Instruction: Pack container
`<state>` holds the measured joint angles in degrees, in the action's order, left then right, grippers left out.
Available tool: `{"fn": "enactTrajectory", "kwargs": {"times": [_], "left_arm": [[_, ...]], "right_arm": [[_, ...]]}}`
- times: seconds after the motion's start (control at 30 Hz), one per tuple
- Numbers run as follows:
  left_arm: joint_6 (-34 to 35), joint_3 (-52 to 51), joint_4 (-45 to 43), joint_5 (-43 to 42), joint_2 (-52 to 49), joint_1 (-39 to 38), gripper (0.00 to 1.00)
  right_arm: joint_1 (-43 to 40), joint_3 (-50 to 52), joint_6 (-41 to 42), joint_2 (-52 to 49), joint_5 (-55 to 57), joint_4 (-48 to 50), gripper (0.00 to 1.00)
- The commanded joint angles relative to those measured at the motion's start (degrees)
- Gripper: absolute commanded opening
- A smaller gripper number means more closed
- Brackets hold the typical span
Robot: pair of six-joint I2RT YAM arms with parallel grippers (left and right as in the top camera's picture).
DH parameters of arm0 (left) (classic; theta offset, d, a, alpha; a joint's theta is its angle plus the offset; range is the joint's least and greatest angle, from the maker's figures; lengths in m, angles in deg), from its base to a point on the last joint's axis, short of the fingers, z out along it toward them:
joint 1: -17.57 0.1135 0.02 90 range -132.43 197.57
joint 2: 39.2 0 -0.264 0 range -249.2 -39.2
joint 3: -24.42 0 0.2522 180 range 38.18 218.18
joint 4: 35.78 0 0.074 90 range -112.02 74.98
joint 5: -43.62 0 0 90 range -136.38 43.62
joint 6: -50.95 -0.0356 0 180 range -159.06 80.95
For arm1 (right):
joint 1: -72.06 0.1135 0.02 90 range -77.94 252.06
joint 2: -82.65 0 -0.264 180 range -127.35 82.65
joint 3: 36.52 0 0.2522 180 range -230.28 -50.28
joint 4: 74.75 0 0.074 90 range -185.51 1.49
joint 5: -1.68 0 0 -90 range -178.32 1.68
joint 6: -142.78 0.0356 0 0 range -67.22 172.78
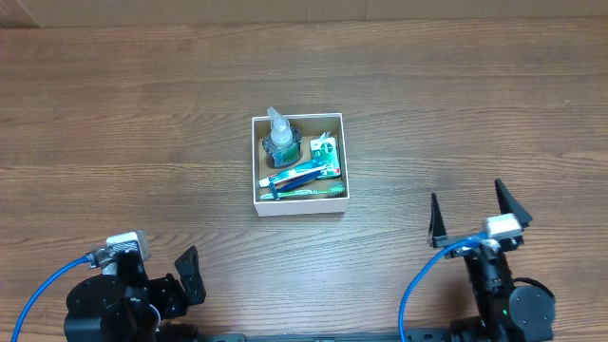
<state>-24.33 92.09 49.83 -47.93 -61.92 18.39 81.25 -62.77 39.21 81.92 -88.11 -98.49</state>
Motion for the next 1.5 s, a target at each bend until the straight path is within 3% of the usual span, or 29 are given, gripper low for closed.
{"fn": "enactTrajectory", "kwargs": {"times": [0.0, 0.23, 0.27, 1.47], "left_arm": [[0.7, -0.3, -0.1, -0.6, 0.2, -0.2, 1.00], [0.7, -0.3, -0.1, -0.6, 0.2, -0.2, 1.00], [0.7, -0.3, -0.1, -0.6, 0.2, -0.2, 1.00], [-0.1, -1.7, -2.9, 0.1, 0.7, -0.1, 1.00]], "right_arm": [[0.0, 5.3, -4.3, 0.6, -0.3, 4.3, 1.00], [0.0, 12.1, -4.2, 0.6, -2.5, 7.9, 1.00], [0.1, 12.0, -3.8, 0.6, -3.5, 4.8, 1.00], [0.0, 12.0, -2.3, 0.6, -2.3, 5.2, 1.00]]}}
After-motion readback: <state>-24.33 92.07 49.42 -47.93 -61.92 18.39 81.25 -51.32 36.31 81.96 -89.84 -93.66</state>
